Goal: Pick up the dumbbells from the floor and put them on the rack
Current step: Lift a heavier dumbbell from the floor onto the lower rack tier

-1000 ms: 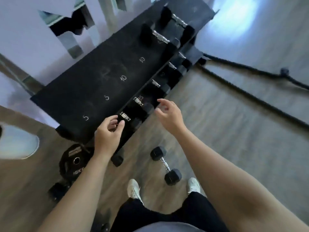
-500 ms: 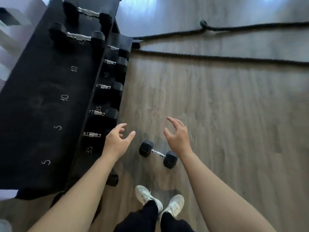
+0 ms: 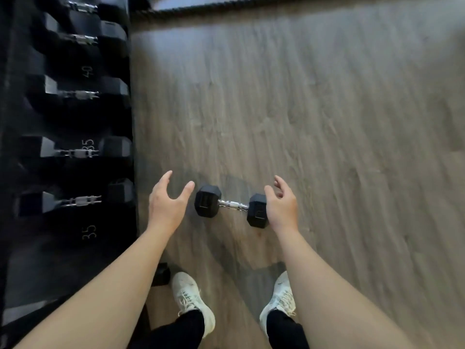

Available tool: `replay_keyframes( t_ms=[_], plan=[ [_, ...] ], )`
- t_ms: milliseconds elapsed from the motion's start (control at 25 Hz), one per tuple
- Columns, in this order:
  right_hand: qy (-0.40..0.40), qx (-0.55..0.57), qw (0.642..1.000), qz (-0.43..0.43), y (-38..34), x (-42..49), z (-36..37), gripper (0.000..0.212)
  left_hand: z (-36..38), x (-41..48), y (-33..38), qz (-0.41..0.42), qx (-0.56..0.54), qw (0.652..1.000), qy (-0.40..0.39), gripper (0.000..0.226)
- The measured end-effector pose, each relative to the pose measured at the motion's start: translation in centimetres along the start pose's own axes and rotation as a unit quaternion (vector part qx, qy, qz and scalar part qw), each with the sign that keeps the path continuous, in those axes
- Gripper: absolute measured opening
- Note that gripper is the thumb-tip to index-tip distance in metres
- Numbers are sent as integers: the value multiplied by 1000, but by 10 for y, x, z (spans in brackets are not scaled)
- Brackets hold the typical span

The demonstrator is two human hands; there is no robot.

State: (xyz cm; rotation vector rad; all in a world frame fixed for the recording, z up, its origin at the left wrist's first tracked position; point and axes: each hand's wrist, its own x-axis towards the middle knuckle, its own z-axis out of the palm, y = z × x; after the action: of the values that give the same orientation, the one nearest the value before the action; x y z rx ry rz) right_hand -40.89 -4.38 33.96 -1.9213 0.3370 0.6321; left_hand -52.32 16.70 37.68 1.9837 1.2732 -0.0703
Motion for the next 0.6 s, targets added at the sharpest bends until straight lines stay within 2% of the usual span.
replay_keyframes(
  t_ms=[320, 480, 600],
  plan=[
    [124, 54, 990, 35, 217, 128, 101, 40, 179, 149, -170, -20, -41, 999, -1, 73],
    [157, 38, 986, 27, 266, 169, 120, 40, 228, 191, -217, -30, -72, 997, 6, 73],
    [176, 51, 983, 29, 281, 187, 126, 45, 245, 213, -233, -35, -107, 994, -12, 65]
  ],
)
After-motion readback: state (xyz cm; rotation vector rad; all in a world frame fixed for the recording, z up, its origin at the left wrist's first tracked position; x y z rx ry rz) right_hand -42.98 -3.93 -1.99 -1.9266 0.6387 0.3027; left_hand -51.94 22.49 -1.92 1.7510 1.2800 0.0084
